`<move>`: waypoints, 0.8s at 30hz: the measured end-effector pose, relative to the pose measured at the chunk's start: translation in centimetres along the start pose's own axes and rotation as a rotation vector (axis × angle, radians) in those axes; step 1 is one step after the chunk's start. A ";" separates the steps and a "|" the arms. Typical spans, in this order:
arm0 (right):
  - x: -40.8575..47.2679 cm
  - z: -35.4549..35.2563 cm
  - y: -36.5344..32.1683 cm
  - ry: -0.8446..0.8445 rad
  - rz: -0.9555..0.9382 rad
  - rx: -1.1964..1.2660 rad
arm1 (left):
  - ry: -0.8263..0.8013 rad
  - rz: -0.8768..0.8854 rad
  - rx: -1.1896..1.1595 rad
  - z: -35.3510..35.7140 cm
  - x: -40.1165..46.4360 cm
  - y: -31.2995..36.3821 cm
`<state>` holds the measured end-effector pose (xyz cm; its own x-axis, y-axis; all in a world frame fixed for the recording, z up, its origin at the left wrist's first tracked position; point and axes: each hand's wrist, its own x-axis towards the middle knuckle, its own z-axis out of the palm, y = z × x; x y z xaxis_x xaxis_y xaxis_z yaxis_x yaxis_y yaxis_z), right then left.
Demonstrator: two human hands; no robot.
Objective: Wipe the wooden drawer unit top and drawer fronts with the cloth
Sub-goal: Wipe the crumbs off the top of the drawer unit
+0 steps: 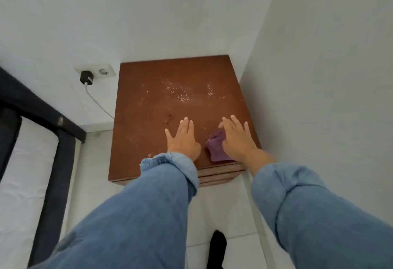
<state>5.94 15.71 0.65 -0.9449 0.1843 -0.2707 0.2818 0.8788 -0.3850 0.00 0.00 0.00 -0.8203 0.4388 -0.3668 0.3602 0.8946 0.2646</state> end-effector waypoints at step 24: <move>4.6 3.5 4.6 -0.186 -0.046 0.019 | -0.202 -0.086 0.188 2.4 4.2 0.8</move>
<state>3.47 19.10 -5.44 -0.9100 0.0581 -0.4104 0.2439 0.8757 -0.4167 -2.07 2.74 -3.44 -0.7530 0.3515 -0.5563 0.3846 0.9210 0.0614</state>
